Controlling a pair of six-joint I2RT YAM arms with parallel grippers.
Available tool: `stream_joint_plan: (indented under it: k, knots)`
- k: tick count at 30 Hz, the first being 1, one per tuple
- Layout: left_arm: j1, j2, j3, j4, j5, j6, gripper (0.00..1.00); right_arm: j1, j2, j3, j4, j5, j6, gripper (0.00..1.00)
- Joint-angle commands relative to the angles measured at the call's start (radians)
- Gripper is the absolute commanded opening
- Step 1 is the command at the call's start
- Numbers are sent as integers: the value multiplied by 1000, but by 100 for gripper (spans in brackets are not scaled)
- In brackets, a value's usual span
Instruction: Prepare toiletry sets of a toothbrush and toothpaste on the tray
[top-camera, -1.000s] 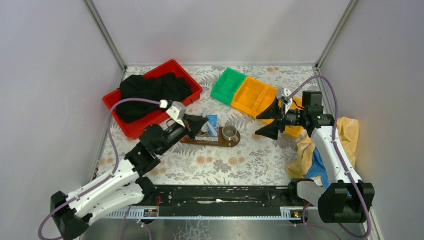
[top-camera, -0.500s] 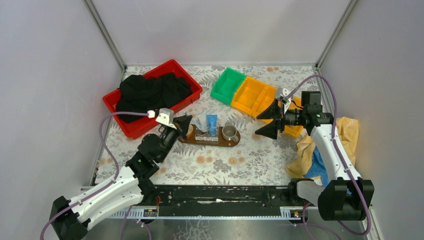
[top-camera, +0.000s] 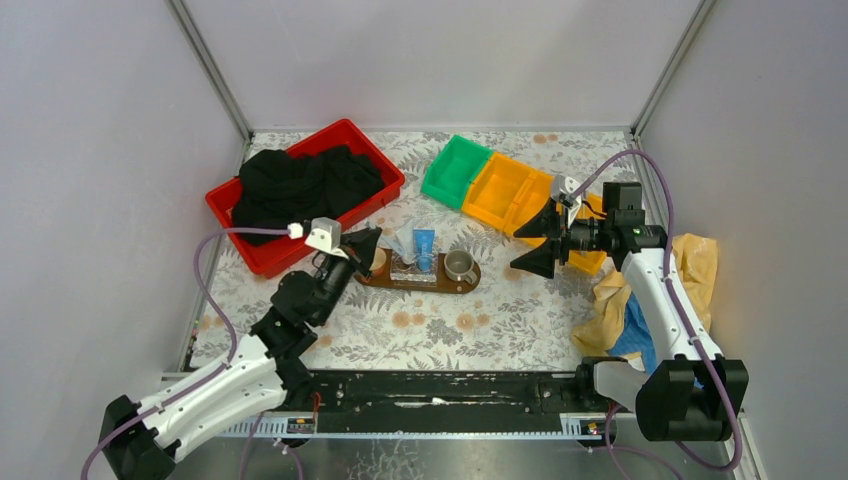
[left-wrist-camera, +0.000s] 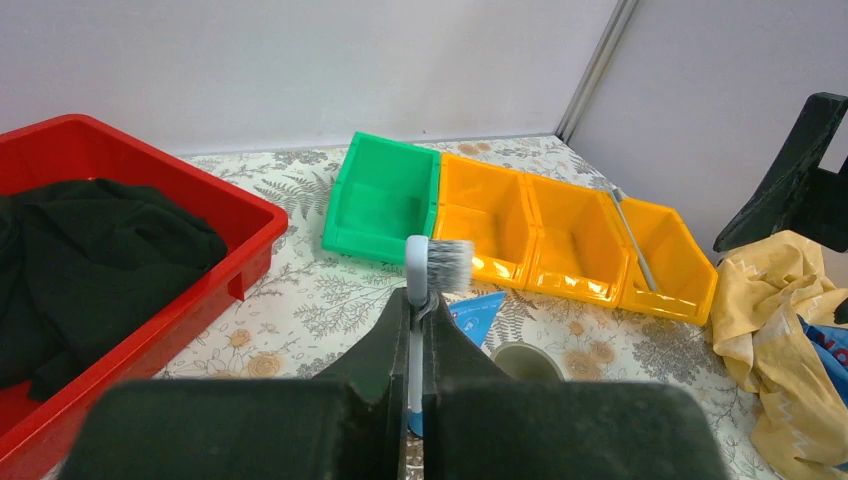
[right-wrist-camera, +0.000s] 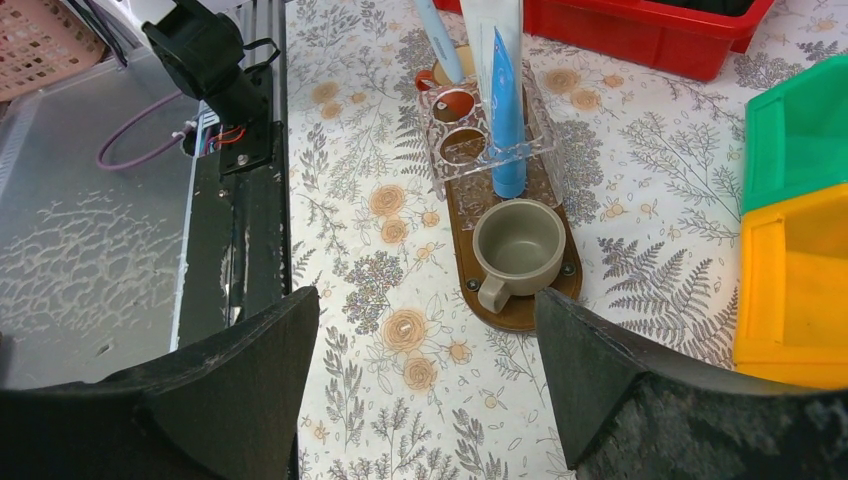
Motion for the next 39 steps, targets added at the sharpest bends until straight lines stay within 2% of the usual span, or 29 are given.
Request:
stream_joint_plan:
  k: [1,10,27,39]
  knots:
    - [8,-30,-31,50,-6,1,0,3,4,44,-16,-14,-18,86]
    - [8,-20,-74,97,9,-12,0,3,10,45,-17,-14,-19,86]
    - [8,74,-195,364,27,18,0,3,13,44,-20,-13,-22,86]
    - [9,157,-209,456,65,41,0,3,16,44,-20,-13,-23,86]
